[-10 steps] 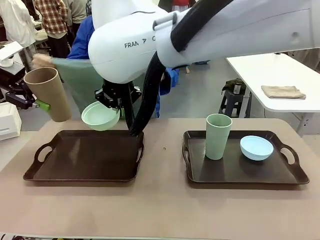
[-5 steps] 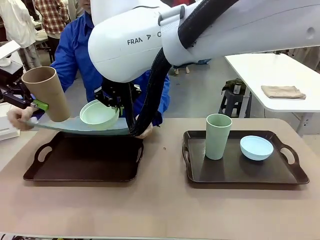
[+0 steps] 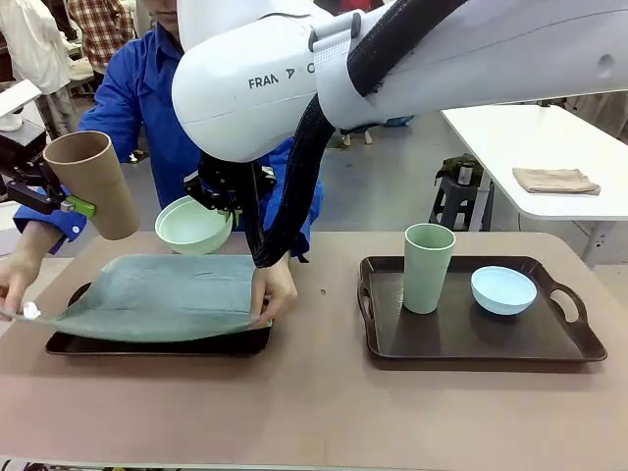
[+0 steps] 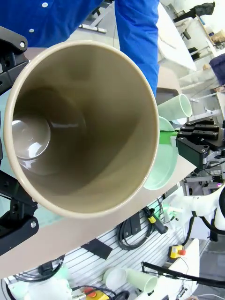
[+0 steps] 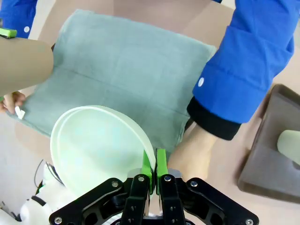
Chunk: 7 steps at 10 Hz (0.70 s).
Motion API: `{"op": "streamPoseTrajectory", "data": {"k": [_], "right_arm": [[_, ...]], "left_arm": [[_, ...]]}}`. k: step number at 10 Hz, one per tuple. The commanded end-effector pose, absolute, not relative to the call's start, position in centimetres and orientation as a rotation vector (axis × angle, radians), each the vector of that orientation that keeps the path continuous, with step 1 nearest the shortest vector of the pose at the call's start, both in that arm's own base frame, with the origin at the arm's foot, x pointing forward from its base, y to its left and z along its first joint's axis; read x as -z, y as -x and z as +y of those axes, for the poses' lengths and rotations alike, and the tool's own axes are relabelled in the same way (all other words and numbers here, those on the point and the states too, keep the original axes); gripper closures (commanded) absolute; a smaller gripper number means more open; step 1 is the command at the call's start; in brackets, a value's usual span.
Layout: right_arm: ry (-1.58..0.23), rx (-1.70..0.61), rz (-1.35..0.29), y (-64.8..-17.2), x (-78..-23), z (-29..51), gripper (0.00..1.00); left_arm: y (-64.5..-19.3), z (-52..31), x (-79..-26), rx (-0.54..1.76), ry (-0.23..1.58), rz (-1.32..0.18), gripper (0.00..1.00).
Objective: Set up a tray with a mat and arrange the tableware.
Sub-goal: Place the Picnic Bowl and Reusable plastic cup back onto the Handle tray in front of the human's position.
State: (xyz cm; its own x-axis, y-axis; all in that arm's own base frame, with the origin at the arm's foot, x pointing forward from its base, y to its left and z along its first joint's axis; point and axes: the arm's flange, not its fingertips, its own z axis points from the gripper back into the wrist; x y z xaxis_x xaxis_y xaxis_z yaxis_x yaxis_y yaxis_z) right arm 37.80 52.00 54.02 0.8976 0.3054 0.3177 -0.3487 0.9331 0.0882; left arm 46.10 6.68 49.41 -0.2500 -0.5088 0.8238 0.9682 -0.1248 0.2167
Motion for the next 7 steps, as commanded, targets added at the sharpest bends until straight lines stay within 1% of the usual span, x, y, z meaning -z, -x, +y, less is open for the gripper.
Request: {"op": "streamPoseTrajectory", "data": {"k": [1, 7], "right_arm": [[-0.139, -0.339, -0.31, -37.87, -53.99, 52.13, 1.0], [-0.139, -0.339, -0.31, -37.87, -53.99, 52.13, 1.0]], "left_arm": [[-46.23, 6.71, -49.61, 1.646, 0.699, -0.926, 1.0], [-46.23, 6.71, -49.61, 1.646, 0.699, -0.926, 1.0]]}}
